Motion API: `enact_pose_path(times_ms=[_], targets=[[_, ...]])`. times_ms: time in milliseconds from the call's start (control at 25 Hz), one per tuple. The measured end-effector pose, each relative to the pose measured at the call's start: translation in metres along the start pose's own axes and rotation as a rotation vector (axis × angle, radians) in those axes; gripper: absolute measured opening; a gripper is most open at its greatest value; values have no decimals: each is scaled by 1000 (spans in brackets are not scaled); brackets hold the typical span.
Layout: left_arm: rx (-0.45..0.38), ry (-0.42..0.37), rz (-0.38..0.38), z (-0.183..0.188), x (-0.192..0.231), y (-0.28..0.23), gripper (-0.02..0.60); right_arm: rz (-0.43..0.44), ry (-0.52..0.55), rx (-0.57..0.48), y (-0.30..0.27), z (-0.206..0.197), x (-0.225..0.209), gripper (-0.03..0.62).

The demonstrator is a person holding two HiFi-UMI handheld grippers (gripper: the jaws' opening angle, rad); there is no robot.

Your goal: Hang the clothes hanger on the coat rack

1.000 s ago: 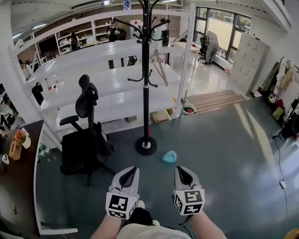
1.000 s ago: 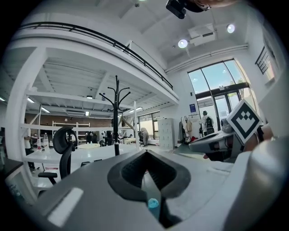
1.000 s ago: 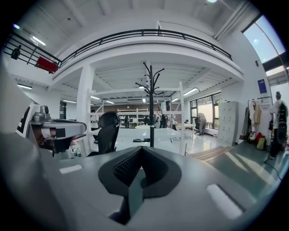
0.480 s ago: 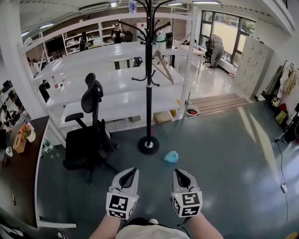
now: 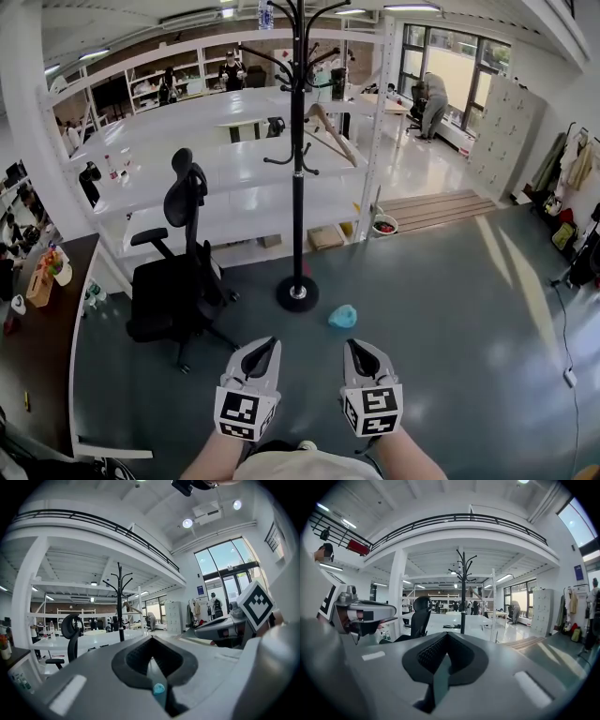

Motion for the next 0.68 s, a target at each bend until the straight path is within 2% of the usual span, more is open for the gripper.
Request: enact_pose_path(times_ms=[680], targets=[[-10,9,20,1,1,4,0,8,-7,7,-2,0,1,25]])
Point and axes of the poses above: the fingertips, and each gripper's own axes: y backward along the fingers, x to its left, z out of its top, the point moved 8 cm from there along y, backward along the fingers, and after that the axes turned 12 degrees about -y, right-handed, at the moved point
